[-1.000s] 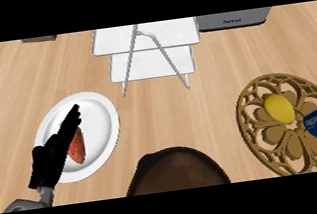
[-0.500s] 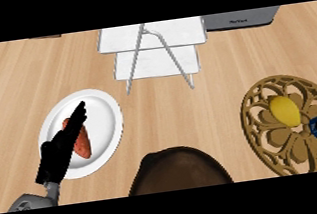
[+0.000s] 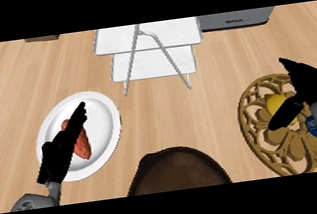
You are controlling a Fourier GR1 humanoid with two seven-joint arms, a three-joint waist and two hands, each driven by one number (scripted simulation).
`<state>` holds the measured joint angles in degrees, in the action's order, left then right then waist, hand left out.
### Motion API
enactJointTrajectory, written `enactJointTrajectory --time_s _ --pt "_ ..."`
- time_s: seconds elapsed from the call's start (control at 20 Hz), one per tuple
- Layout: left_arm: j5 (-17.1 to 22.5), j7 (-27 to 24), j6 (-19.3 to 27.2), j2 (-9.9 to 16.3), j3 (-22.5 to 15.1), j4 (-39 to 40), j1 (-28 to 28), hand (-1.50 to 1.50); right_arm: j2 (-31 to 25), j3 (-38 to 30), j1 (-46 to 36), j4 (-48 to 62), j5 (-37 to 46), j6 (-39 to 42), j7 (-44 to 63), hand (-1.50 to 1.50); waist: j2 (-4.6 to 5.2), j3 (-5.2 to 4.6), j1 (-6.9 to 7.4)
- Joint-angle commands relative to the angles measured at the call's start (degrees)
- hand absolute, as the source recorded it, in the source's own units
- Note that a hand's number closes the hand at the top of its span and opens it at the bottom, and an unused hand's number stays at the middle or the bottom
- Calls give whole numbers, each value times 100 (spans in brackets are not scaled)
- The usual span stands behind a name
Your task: Pick the lemon from the placemat and place it in the tiered shelf
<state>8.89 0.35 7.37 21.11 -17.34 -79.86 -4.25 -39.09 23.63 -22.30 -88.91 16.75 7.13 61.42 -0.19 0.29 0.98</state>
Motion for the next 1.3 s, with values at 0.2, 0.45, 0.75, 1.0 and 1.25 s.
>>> enactJointTrajectory --time_s 0.2,0.45,0.75,1.0,1.25 --pt "-72 -76 -179 20 129 357 278 0 540 129 -300 198 325 354 1141 -150 18 -36 -82" --pt "-8 166 -205 30 220 -59 377 0 424 133 43 360 816 206 862 -150 8 -31 -80" --pt "-212 -168 -202 -143 265 263 361 0 546 133 176 347 1049 438 926 -150 14 -34 -101" --pt "-310 23 -197 -257 265 285 292 0 691 68 268 582 1218 515 739 -150 13 -33 -110" --pt "-294 190 -409 -262 422 341 76 0 1028 6 80 1082 1562 499 472 -150 23 -31 -84"
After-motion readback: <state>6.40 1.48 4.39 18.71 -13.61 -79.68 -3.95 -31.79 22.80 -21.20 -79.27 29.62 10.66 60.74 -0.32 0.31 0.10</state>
